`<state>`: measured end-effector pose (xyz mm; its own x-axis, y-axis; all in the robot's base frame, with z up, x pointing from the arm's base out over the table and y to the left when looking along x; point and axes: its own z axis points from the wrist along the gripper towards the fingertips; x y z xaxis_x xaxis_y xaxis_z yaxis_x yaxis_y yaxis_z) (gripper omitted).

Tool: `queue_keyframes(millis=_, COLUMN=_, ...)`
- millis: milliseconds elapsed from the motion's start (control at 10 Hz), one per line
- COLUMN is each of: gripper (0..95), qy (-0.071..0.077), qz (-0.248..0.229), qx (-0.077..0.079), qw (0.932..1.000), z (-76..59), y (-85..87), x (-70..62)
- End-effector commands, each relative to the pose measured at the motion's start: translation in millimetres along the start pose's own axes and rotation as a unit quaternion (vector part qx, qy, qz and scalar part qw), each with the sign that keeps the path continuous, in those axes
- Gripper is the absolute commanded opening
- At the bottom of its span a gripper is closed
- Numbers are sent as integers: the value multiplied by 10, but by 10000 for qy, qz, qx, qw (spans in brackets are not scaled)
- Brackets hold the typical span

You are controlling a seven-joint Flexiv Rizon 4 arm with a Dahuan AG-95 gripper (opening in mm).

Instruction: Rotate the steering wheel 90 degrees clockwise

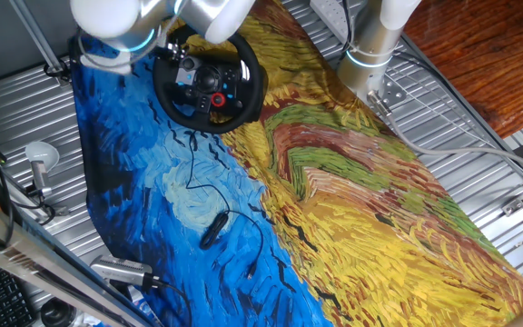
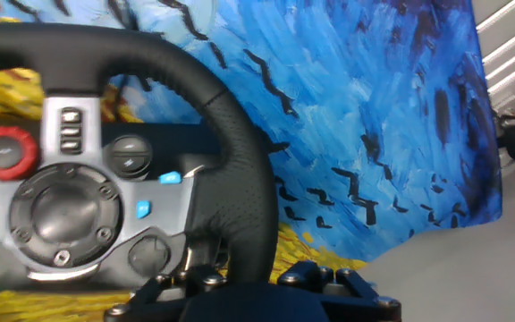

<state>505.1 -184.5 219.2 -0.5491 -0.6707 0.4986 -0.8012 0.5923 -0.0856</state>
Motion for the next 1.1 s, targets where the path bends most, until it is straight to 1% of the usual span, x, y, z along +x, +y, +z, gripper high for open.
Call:
queue_keyframes(millis=100, gripper=570, qy=-365, qz=-331, qx=-276, qw=9984, z=-185, y=17, x=5)
queue_keyframes(millis=200, gripper=570, qy=-527, qz=-594, qx=-390, qw=9961, z=-274, y=55, x=3)
queue_keyframes(millis=300, gripper=570, qy=-597, qz=-689, qx=-494, qw=9946, z=-312, y=74, x=6)
queue_keyframes(millis=400, gripper=570, qy=-1037, qz=-1326, qx=-734, qw=9830, z=-404, y=130, x=37)
queue_keyframes(millis=500, gripper=570, qy=-1316, qz=-1633, qx=-955, qw=9731, z=-448, y=164, x=55)
queue_keyframes(millis=600, gripper=570, qy=-1525, qz=-2024, qx=-1424, qw=9568, z=-492, y=197, x=71)
queue_keyframes(millis=700, gripper=570, qy=-1580, qz=-2232, qx=-1580, qw=9488, z=-506, y=211, x=76)
queue_keyframes(millis=800, gripper=570, qy=-1663, qz=-2536, qx=-1985, qw=9320, z=-524, y=273, x=98)
queue_keyframes(millis=900, gripper=570, qy=-1622, qz=-2680, qx=-2221, qw=9234, z=-517, y=343, x=123)
queue_keyframes(millis=1000, gripper=570, qy=-1647, qz=-2769, qx=-2251, qw=9195, z=-502, y=431, x=140)
queue_keyframes(millis=1100, gripper=570, qy=-1635, qz=-2885, qx=-2356, qw=9135, z=-488, y=490, x=143)
